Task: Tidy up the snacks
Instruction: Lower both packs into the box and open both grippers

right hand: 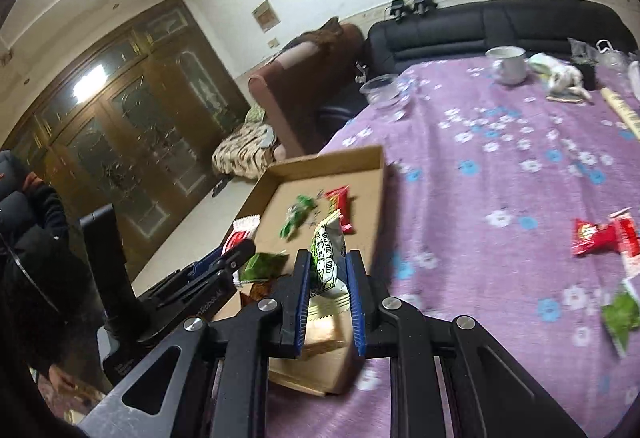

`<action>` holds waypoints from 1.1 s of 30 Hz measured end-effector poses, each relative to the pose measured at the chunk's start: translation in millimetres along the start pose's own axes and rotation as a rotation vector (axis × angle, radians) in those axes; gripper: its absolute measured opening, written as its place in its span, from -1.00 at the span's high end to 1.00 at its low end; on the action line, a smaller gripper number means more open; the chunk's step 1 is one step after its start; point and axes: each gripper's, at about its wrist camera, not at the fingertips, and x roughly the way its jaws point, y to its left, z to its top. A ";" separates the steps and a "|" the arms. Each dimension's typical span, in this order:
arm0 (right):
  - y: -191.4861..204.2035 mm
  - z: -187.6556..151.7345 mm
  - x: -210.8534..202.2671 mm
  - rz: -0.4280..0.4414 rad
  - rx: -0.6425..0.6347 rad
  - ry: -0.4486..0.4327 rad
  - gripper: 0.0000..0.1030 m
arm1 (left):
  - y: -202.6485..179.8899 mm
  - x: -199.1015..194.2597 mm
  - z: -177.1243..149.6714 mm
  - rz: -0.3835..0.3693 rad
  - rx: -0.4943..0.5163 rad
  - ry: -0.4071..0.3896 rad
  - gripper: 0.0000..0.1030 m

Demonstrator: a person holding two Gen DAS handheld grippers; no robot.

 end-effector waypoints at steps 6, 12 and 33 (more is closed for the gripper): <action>5.6 -1.2 42.0 -0.012 0.022 0.067 0.66 | 20.0 12.4 -0.6 -0.041 -0.047 0.045 0.48; 7.8 -7.6 64.3 -0.017 0.019 0.097 0.66 | 22.0 16.3 -4.2 -0.053 -0.039 0.051 0.48; 17.8 -28.4 76.9 -0.044 -0.110 0.090 0.60 | 7.8 26.9 -5.8 -0.130 0.013 0.103 0.48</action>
